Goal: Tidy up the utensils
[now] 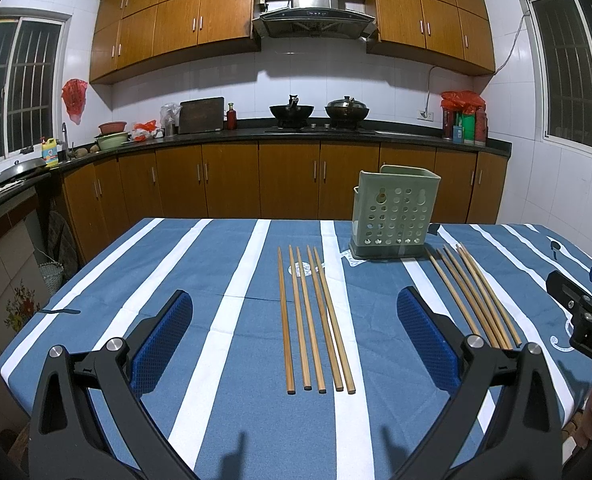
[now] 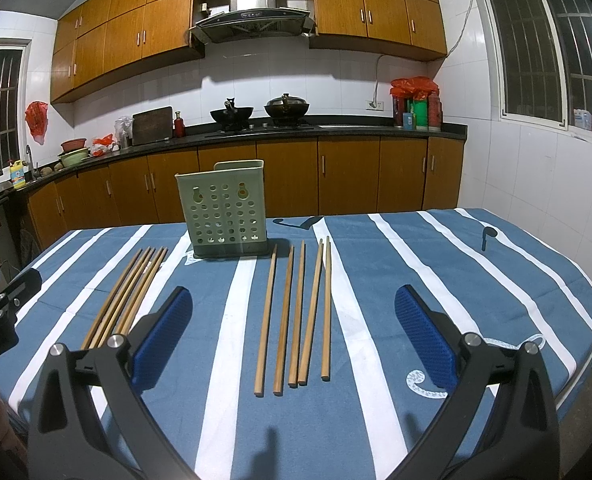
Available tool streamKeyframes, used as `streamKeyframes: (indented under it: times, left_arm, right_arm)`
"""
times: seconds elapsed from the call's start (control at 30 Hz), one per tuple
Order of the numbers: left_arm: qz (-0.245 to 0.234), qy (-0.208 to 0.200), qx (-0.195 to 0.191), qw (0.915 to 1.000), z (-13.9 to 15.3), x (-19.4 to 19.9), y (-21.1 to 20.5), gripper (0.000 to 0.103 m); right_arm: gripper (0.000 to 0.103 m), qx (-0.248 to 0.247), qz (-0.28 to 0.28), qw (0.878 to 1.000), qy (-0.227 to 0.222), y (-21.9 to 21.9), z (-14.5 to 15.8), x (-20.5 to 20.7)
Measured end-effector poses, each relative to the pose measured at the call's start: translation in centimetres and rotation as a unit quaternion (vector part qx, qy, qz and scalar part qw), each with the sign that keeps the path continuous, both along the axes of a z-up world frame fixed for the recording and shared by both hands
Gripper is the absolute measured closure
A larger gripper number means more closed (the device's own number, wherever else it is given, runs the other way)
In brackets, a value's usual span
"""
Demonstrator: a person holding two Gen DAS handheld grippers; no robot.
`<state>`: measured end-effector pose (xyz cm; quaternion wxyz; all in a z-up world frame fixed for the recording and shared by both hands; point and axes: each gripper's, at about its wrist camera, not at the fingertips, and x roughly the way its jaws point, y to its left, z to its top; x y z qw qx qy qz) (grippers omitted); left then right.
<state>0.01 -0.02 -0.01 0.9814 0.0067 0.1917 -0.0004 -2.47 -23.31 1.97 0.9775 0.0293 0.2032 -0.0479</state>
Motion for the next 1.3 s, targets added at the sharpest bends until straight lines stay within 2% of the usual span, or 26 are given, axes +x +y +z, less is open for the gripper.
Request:
streamKeyframes:
  times: [0.87,1.03,1.23,1.27,1.3]
  left_arm:
    - [0.000,0.003,-0.001,1.0000,0.0,0.0,0.1,0.002]
    - [0.006,0.034,-0.011,0.9993,-0.6,0.8,0.8,0.002]
    - [0.043,0.107,-0.023,0.9930,-2.4,3.3,3.2,0.002]
    - [0.048,0.118,-0.022,0.9917,-2.7,3.7,3.5,0.002]
    - [0.051,0.126,-0.022,0.9905,-2.9,4.1,3.7,0.002]
  right_arm:
    - [0.004,0.002,-0.001,1.000,0.004,-0.2,-0.1,0.0]
    - [0.004,0.015,-0.016,0.999,0.035,-1.1,-0.6,1.3]
    - [0.004,0.047,-0.050,0.994,0.089,-3.8,-2.4,3.6]
    - [0.005,0.047,-0.056,0.992,0.098,-4.1,-2.7,4.0]
    - [0.014,0.046,-0.061,0.991,0.111,-4.3,-3.1,4.6]
